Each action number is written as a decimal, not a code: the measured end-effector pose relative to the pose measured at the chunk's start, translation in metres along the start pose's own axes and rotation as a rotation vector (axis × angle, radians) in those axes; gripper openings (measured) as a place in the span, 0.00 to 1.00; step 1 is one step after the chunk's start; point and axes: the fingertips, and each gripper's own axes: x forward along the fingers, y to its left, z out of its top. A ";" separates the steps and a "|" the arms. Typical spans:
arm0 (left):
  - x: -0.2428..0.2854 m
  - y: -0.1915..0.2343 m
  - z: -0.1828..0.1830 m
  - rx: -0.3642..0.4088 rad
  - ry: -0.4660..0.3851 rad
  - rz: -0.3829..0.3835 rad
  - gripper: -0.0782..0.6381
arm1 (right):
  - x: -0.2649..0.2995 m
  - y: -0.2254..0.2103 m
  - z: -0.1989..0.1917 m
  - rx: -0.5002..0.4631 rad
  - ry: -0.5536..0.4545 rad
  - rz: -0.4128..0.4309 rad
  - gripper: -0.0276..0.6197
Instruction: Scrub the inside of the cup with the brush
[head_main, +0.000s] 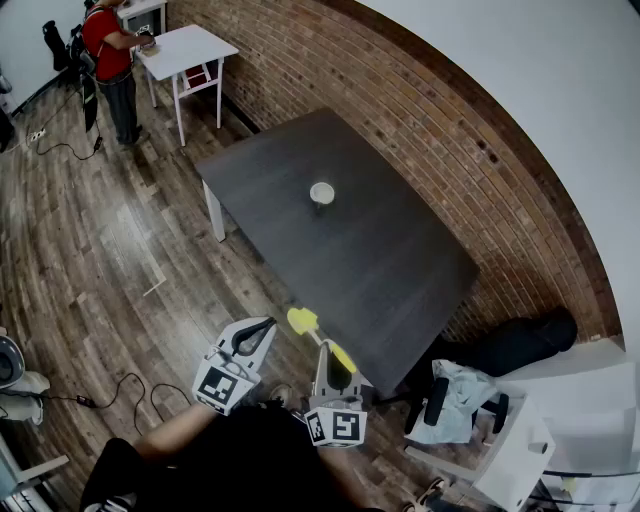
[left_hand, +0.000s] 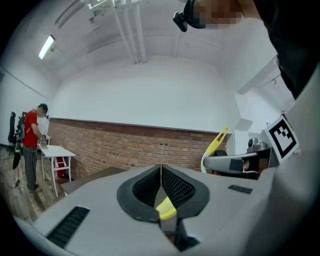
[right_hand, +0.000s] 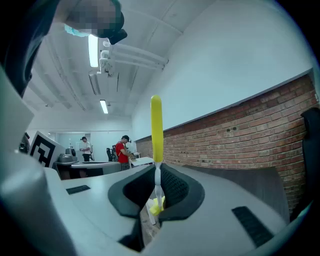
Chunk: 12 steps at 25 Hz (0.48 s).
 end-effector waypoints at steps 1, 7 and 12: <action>-0.001 0.000 0.000 -0.002 0.000 0.000 0.16 | 0.000 0.001 0.000 -0.002 0.000 0.001 0.12; -0.004 0.001 -0.001 -0.005 -0.005 -0.003 0.16 | 0.000 0.004 -0.002 -0.002 0.002 -0.007 0.12; -0.010 0.004 0.001 -0.009 -0.008 -0.011 0.16 | -0.002 0.009 0.000 0.020 -0.017 -0.022 0.12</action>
